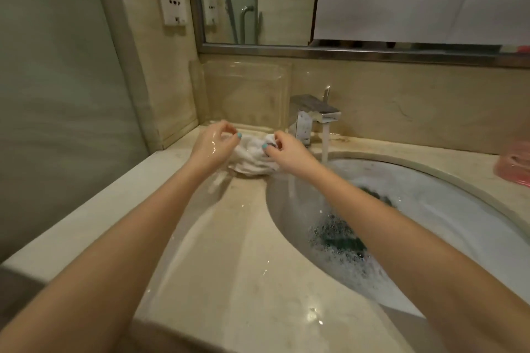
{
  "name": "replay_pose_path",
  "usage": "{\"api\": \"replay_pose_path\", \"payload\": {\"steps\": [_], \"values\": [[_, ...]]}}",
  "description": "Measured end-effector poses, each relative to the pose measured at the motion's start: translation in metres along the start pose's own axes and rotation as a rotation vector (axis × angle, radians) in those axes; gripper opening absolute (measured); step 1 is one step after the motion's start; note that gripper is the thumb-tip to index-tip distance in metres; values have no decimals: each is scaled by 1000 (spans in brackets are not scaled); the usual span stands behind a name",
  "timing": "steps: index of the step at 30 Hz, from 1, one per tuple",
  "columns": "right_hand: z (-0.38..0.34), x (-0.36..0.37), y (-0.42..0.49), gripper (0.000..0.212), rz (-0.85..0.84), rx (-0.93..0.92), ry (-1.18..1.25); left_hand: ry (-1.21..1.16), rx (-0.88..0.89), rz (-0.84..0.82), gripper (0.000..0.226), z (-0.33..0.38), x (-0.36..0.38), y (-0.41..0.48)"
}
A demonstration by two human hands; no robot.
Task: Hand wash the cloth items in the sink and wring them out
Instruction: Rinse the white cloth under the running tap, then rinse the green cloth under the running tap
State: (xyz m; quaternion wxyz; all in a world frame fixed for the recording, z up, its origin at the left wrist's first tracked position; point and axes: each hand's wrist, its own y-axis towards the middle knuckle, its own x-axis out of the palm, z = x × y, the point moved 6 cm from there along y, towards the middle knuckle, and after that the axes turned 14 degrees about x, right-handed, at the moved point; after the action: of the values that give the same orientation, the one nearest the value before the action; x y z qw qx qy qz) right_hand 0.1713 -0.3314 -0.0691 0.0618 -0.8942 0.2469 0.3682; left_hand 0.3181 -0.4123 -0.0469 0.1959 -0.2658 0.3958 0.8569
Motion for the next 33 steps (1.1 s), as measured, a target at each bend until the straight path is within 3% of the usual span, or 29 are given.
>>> {"api": "replay_pose_path", "payload": {"steps": [3, 6, 11, 17, 20, 21, 23, 25, 28, 33], "values": [[14, -23, -8, 29, -60, 14, -136, 216, 286, -53, 20, 42, 11, 4], [50, -50, -24, 34, -141, 62, -278, 149, 381, -282, 18, 85, 55, 1], [127, -73, -48, 27, -273, 270, -467, 88, 221, -922, 24, 105, 162, -9], [185, -54, -70, 46, -502, 360, -579, 129, -80, -1337, 70, 79, 228, -42], [191, -44, -72, 59, -607, 415, -598, 217, -96, -1461, 53, 74, 233, -59], [191, -41, -70, 53, -623, 411, -618, 185, -109, -1487, 35, 74, 234, -62], [192, -37, -65, 11, -622, 370, -648, 62, -141, -1514, 6, 77, 233, -64], [187, -44, -66, 15, -566, 309, -605, -55, -175, -1505, 5, 79, 228, -65], [180, -63, -69, 10, -445, 315, -340, -224, -189, -1425, 8, 82, 219, -60], [165, -95, -62, 12, -132, 344, 27, -544, -169, -1006, 6, 84, 204, -29]]}}
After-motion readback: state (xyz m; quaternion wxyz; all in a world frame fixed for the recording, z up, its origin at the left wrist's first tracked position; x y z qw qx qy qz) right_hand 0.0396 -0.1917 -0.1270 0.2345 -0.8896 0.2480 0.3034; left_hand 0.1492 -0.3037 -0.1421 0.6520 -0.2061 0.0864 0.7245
